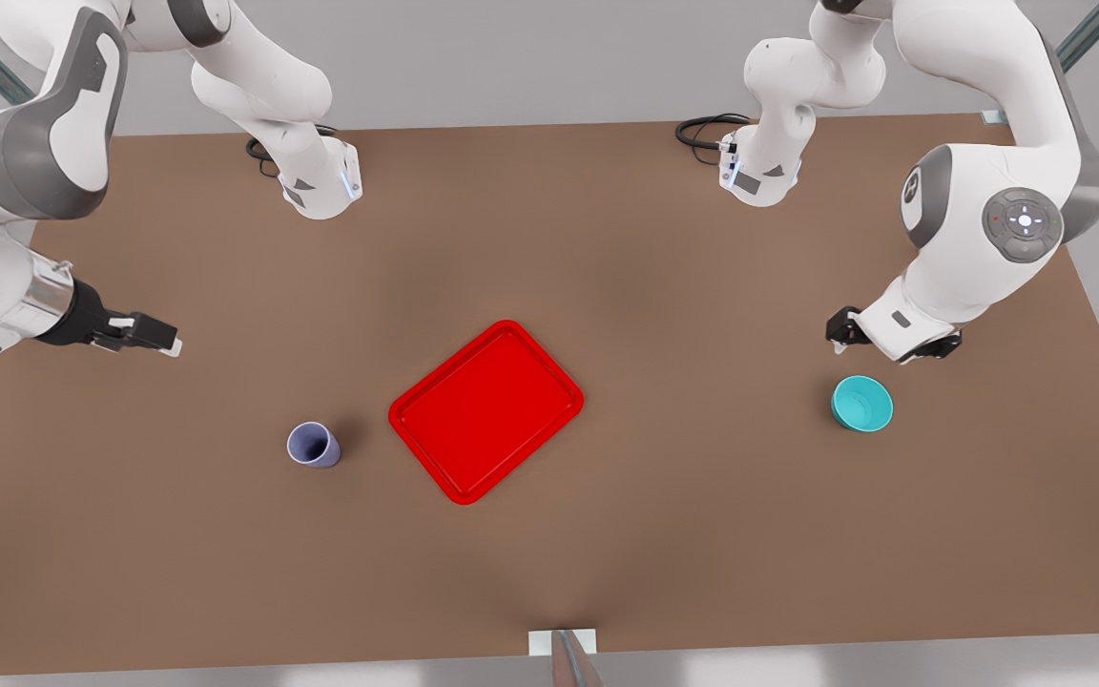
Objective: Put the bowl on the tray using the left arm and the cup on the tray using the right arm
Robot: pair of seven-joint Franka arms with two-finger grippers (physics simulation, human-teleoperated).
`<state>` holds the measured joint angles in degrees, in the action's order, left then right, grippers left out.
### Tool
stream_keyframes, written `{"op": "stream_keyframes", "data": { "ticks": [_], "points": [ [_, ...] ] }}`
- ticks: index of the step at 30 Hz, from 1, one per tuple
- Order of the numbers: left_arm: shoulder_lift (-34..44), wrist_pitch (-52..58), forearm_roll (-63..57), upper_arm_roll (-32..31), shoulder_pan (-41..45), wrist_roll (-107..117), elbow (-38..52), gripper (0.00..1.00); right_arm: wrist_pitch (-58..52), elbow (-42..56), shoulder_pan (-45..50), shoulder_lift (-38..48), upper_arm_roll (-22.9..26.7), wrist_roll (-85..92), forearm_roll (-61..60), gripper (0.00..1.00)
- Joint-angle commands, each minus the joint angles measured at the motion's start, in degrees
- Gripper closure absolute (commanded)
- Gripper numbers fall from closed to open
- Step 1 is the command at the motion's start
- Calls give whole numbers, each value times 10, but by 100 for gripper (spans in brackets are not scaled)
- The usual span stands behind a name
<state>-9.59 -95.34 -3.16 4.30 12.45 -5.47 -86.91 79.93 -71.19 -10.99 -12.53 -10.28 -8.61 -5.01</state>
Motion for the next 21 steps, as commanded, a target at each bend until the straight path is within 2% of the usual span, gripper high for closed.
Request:
{"op": "stream_keyframes", "data": {
  "ticks": [1, 4, 6, 10, 15, 19, 20, 21],
  "points": [
    [0, 0, -3, 0, 0, -1, -1, 0, -2, 0, 0, 1, 0, 0, 0, 0],
    [-14, -12, -4, 6, -38, 1, -84, 0, -3, 0, -1, 1, 1, 1, 0, 0],
    [-61, -120, 46, 5, -128, -21, -139, 0, -1, 0, 0, 0, 1, 0, 0, 0],
    [-165, -220, 134, 5, -213, -162, -154, 0, 0, -1, 0, 0, 1, 0, 0, 0],
    [-244, -290, 186, 5, -239, -194, -159, 0, 0, -1, 1, 0, 1, 0, 0, 0],
    [-260, -293, 185, 5, -239, -195, -171, 0, 1, -1, 2, -1, 0, -1, 0, 0],
    [-263, -293, 185, 5, -239, -195, -170, 14, 2, -4, 2, -2, 0, -1, 0, 0],
    [-263, -293, 184, 5, -239, -194, -170, 43, 2, -4, 2, -1, 0, -1, 0, 0]
  ]
}}
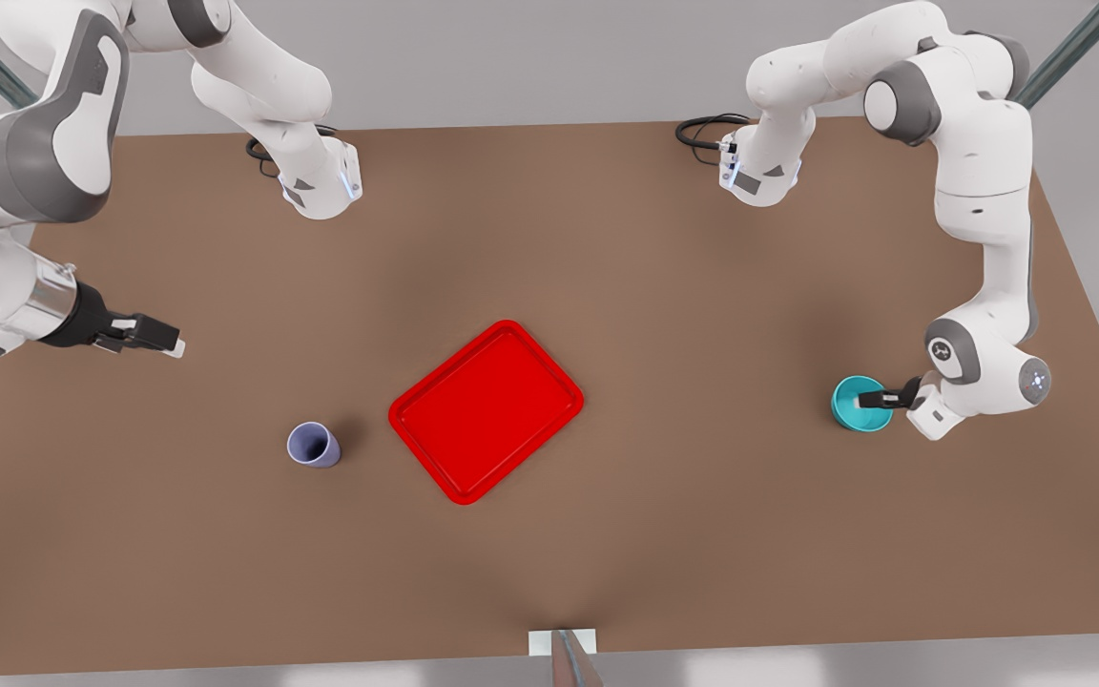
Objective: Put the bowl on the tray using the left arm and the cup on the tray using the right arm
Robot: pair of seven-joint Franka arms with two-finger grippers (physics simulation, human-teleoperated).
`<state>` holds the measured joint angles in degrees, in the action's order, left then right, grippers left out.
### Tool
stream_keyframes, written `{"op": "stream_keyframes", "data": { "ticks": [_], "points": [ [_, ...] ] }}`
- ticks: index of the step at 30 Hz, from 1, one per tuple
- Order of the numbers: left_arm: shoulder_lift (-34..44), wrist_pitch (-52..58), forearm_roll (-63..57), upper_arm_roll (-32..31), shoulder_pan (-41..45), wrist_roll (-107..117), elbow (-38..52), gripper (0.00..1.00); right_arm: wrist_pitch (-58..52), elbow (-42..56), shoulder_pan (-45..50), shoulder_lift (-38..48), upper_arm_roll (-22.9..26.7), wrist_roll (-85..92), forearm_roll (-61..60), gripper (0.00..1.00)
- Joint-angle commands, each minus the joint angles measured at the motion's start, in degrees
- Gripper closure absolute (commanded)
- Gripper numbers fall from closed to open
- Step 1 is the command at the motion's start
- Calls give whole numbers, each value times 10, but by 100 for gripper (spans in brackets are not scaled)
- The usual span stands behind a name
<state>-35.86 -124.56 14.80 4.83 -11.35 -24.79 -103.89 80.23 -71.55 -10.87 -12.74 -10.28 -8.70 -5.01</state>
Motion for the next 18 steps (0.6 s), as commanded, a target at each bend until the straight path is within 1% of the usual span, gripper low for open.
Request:
{"op": "stream_keyframes", "data": {
  "ticks": [1, 5, 6, 7, 18],
  "points": [
    [0, -1, 3, 0, 0, 0, 1, 57, 0, 0, 1, 0, 0, 0, 0, 0],
    [-3, -2, 1, 0, 0, 0, 4, 66, 0, -1, 1, 1, 0, 0, 0, 0],
    [-4, -2, 2, 0, 0, 2, 4, 74, 0, -2, 1, 0, 0, 0, 0, 0],
    [-4, -3, 1, 0, 0, 3, 5, 77, 0, -2, 1, 0, 0, 0, 0, 0],
    [-3, 1, 6, -3, 1, 9, 7, 79, 10, -3, -5, 2, 1, -2, -2, 0]
  ]
}}
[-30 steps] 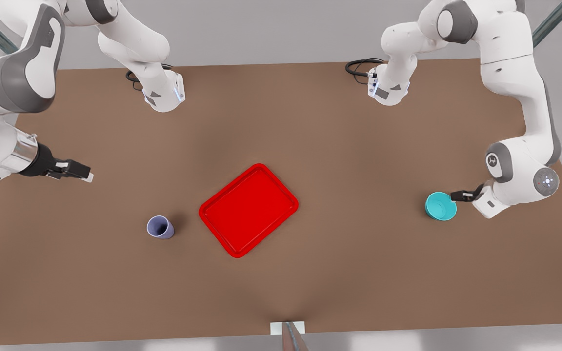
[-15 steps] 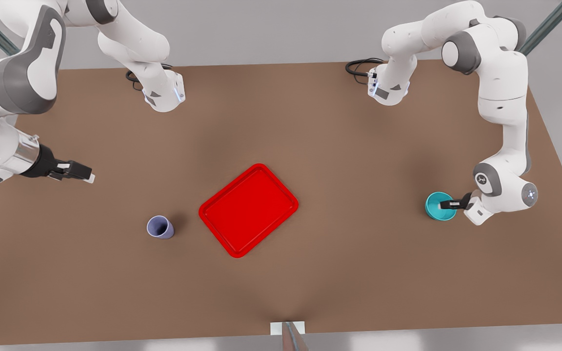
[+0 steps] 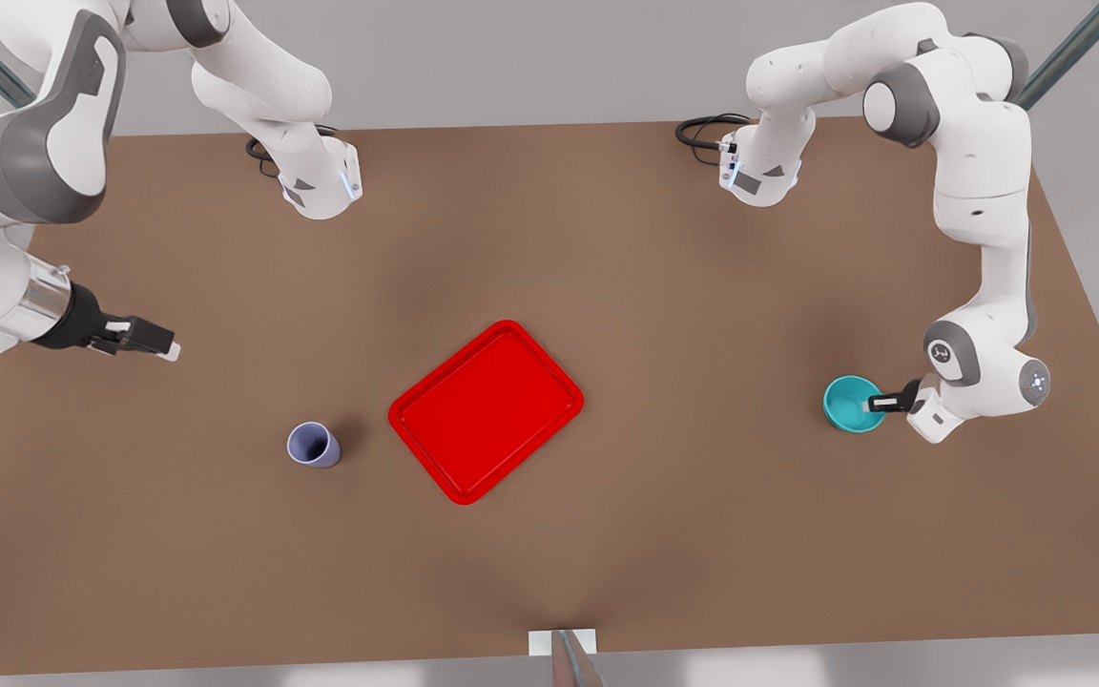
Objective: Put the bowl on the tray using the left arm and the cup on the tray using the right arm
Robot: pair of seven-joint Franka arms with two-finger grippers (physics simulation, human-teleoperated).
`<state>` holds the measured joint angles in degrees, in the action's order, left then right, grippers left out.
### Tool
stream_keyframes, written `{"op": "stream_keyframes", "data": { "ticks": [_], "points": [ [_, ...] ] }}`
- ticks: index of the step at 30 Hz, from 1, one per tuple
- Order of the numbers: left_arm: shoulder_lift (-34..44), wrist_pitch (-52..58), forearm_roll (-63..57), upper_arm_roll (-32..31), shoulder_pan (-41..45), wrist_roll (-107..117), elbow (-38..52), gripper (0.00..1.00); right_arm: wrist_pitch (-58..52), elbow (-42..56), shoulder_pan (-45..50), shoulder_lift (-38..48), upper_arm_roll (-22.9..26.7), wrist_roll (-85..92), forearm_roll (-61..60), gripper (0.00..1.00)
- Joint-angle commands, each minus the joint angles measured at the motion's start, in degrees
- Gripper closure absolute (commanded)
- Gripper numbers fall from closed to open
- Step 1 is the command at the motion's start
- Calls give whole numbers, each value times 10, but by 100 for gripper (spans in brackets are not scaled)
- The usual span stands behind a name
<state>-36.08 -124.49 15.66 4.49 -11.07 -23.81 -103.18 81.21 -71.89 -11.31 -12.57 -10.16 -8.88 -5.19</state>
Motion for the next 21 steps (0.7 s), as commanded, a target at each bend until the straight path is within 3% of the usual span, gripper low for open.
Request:
{"op": "stream_keyframes", "data": {
  "ticks": [1, 7, 8, 11, 13, 16, 21],
  "points": [
    [1, 0, -2, 0, 0, 1, 0, 79, 0, 0, 0, 0, 1, 0, 0, 0],
    [56, 23, 29, -1, 157, 131, 19, 79, 0, -2, 1, -1, 0, -3, 0, 0],
    [63, 22, 30, 0, 246, 240, 42, 79, -1, -3, 1, -1, 0, -3, 0, 0],
    [20, 71, 30, -16, 364, 558, 171, 79, -1, -8, 1, -1, 0, -2, 1, 0],
    [-23, 65, 28, -53, 408, 721, 230, 79, -1, -8, 1, -1, 1, 0, 1, 0],
    [-36, 66, 43, -54, 466, 815, 237, 79, -3, -8, 0, 0, 0, 2, 1, 0],
    [-78, 12, 54, -70, 499, 817, 237, 79, -6, -8, 0, 1, 0, 3, 1, 0]
  ]
}}
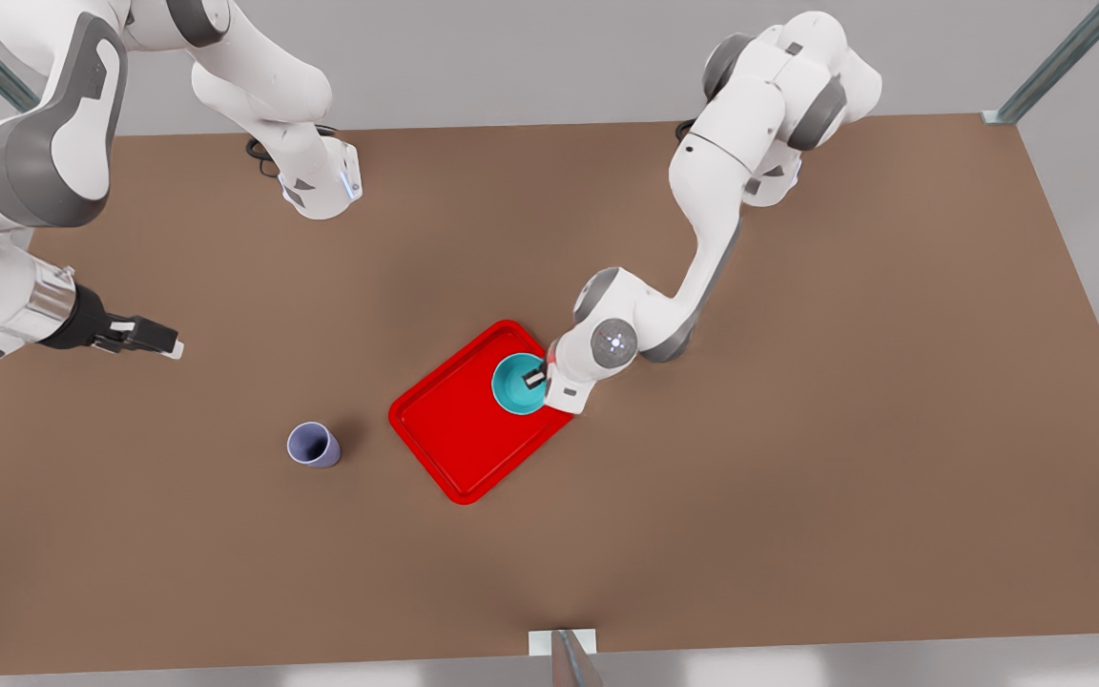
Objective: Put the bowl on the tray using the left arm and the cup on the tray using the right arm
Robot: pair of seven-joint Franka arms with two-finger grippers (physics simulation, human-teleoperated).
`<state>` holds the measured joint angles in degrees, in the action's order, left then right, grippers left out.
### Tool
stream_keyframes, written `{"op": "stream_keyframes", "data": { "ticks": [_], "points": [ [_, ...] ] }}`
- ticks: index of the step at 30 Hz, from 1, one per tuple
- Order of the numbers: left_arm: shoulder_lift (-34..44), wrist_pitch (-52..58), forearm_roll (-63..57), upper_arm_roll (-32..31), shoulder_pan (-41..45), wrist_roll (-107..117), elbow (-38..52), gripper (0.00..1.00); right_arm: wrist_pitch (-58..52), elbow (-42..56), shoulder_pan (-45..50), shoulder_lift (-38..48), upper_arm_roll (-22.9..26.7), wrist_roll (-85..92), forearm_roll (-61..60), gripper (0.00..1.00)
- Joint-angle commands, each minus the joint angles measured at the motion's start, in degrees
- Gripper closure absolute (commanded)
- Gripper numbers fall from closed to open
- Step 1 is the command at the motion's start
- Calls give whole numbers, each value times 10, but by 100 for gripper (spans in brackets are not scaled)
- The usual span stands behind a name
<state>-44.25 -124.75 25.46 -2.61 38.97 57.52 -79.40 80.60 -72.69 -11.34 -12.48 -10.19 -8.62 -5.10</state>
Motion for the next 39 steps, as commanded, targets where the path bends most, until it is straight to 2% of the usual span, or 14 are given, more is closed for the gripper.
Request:
{"op": "stream_keyframes", "data": {
  "ticks": [1, 6, 7, 9, 13, 18, 22, 26, 28, 29, 30, 31, 34, 39],
  "points": [
    [-3, -1, -44, 0, 2, 4, 0, 79, 0, 0, 0, 0, 0, 0, 0, 0],
    [-31, -24, -47, 1, 6, -14, 0, 79, 4, -7, 0, -2, 0, 0, 0, 0],
    [-35, -35, -48, 1, 6, -24, -1, 57, 6, -11, 0, -2, 1, 0, 0, 0],
    [-40, -50, -55, 2, 6, -33, -1, 0, 10, -18, 0, -3, 0, 0, 1, 0],
    [-37, -49, -85, 1, -2, -42, -1, 0, 43, -66, 1, -3, 1, 6, 18, 0],
    [-22, -15, -118, 8, -33, -94, -1, 0, 269, -264, 19, -8, -5, 6, 25, 0],
    [26, 97, -118, 10, -38, -83, 1, 0, 333, -269, 27, -88, -5, 6, 25, 0],
    [161, 342, -177, 138, -85, -574, 1, 0, 388, -268, 28, -134, -5, 6, 29, 0],
    [218, 378, -249, 179, -85, -609, 1, 0, 384, -267, 45, -137, -6, 4, 25, 0],
    [250, 403, -254, 171, -100, -613, -8, 0, 388, -268, 47, -141, -7, 4, 25, 0],
    [307, 398, -286, -28, -292, -612, -59, 0, 388, -267, 47, -148, -7, 4, 25, 0],
    [323, 395, -317, -56, -313, -608, -78, 0, 389, -266, 48, -152, -7, 4, 25, 0],
    [327, 403, -312, 4, -316, -603, -54, 0, 407, -265, 44, -169, -6, 4, 25, 0],
    [348, 398, -314, 17, -315, -598, -61, 0, 410, -258, 46, -186, -4, 4, 32, 0]
  ]
}}
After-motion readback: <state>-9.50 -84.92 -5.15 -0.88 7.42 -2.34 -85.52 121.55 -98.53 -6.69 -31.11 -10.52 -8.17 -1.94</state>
